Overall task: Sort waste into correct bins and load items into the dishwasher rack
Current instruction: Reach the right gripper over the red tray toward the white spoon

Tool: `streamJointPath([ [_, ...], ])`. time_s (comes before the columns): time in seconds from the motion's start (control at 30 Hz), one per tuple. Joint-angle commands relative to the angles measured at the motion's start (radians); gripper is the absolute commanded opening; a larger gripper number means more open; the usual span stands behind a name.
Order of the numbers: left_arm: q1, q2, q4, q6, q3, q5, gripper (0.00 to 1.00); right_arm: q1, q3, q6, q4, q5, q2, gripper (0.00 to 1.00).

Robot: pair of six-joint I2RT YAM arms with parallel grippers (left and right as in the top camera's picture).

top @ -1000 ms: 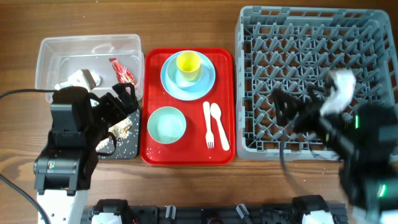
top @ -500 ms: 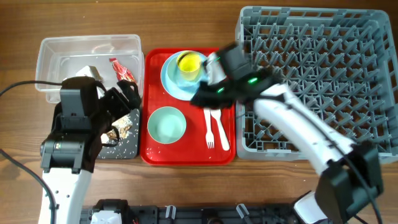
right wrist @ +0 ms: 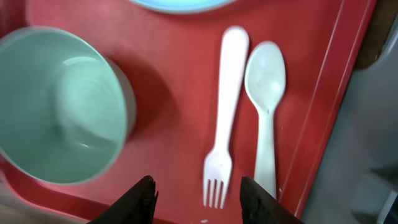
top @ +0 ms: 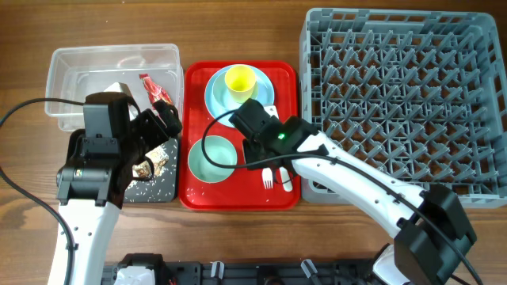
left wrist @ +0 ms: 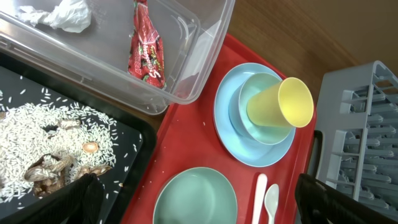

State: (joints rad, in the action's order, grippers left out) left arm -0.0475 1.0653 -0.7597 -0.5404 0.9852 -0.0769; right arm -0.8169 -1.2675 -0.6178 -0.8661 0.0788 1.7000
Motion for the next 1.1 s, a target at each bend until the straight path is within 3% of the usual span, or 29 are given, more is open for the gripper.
streamJointPath([
  [0.0, 0.006, 0.005, 0.002, 0.001, 0.009, -0.005, 1.0, -0.004, 0.062, -0.021, 0.012, -0.025, 0.011, 0.46],
  [0.2, 0.006, 0.005, 0.002, 0.001, 0.009, -0.005, 1.0, -0.004, 0.131, 0.024, 0.11, -0.028, 0.011, 0.39],
  [0.53, 0.006, 0.005, 0.002, 0.001, 0.009, -0.005, 1.0, -0.003, 0.131, 0.177, 0.16, 0.01, 0.066, 0.4],
  [1.07, 0.006, 0.005, 0.002, 0.001, 0.009, -0.005, 1.0, -0.004, 0.131, 0.302, 0.208, 0.13, 0.212, 0.41],
])
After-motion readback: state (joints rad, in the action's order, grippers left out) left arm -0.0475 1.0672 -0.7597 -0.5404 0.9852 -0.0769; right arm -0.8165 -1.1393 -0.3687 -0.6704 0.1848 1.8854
